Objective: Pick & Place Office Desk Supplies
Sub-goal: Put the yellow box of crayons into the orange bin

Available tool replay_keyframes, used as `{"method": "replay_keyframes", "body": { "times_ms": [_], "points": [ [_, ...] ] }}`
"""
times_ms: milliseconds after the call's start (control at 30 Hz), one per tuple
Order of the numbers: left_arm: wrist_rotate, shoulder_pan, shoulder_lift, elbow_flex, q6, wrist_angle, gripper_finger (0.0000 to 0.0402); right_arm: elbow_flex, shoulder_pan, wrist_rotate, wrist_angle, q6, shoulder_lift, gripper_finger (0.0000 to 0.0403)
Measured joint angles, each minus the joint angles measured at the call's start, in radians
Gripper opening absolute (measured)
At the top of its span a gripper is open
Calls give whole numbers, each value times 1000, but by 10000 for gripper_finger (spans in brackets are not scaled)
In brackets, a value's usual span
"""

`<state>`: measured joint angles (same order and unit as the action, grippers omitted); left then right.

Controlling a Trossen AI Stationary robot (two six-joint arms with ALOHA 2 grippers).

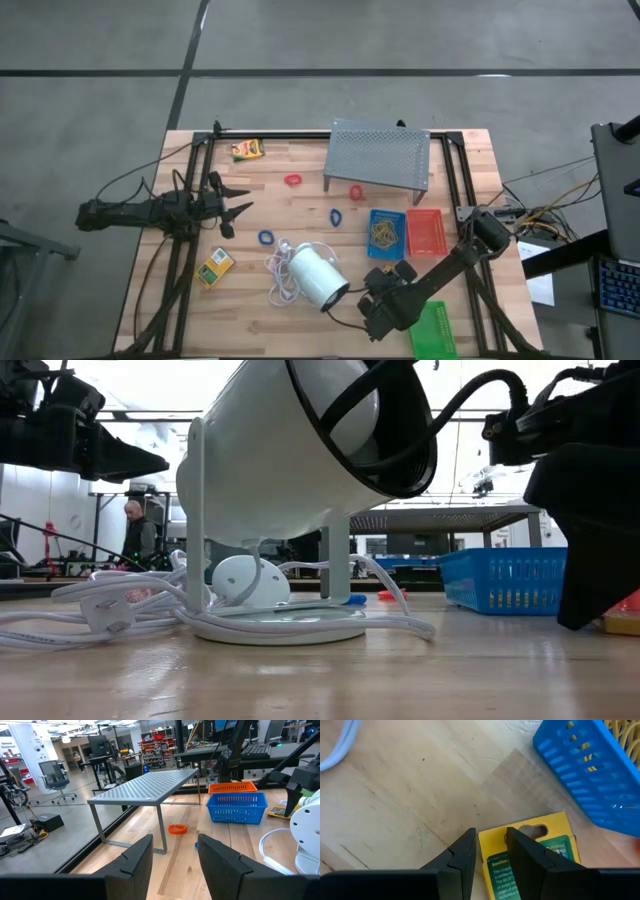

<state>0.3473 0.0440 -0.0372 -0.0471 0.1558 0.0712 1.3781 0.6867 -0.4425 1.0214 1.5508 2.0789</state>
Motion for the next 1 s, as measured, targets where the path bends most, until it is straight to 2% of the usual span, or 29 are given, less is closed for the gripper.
{"method": "replay_keyframes", "body": {
  "times_ms": [400, 1000],
  "points": [
    [0, 0, 0, 0, 0, 0, 159, 0, -1, 8, 22, -18, 0, 98],
    [0, 0, 0, 0, 0, 0, 159, 0, -7, 28, 23, -33, 0, 11]
  ]
}}
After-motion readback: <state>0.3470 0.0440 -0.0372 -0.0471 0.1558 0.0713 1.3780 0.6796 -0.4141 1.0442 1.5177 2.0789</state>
